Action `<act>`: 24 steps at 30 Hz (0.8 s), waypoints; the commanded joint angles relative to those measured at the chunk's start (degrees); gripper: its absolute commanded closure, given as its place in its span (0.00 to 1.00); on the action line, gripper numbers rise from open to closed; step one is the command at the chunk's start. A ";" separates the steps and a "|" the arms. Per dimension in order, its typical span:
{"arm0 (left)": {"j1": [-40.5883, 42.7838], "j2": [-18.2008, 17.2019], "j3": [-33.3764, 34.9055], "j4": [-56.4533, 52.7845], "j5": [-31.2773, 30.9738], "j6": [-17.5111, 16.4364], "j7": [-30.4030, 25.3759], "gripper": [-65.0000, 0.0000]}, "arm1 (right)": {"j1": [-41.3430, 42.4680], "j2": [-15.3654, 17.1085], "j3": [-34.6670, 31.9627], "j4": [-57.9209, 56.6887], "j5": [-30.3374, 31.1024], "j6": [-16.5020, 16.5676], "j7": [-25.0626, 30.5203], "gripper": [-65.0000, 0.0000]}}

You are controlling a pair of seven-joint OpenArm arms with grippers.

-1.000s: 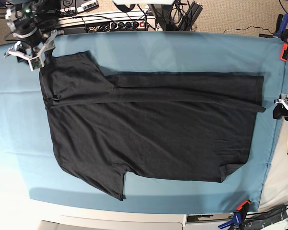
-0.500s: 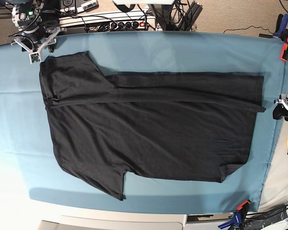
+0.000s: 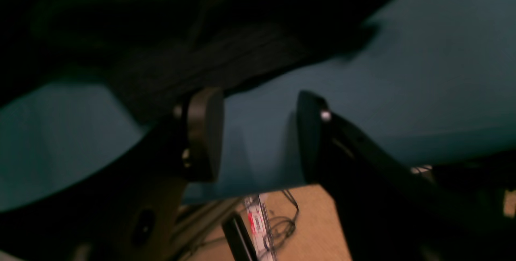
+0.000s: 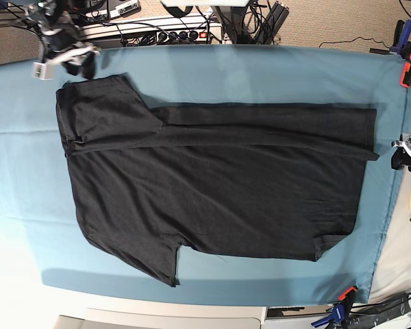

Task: Fold the T-shirt properly
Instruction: 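Move the right gripper to the shirt's folded sleeve edge and grasp it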

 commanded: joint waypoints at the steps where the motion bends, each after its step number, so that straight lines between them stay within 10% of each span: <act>1: -0.94 -1.70 -0.85 0.79 -0.57 -0.02 -1.29 0.50 | -0.28 0.52 1.07 0.98 1.55 0.66 1.36 0.55; 24: -0.94 -1.70 -0.85 0.79 -0.57 -0.04 -1.46 0.50 | 5.46 -0.90 4.42 -2.56 0.00 -6.19 5.18 0.55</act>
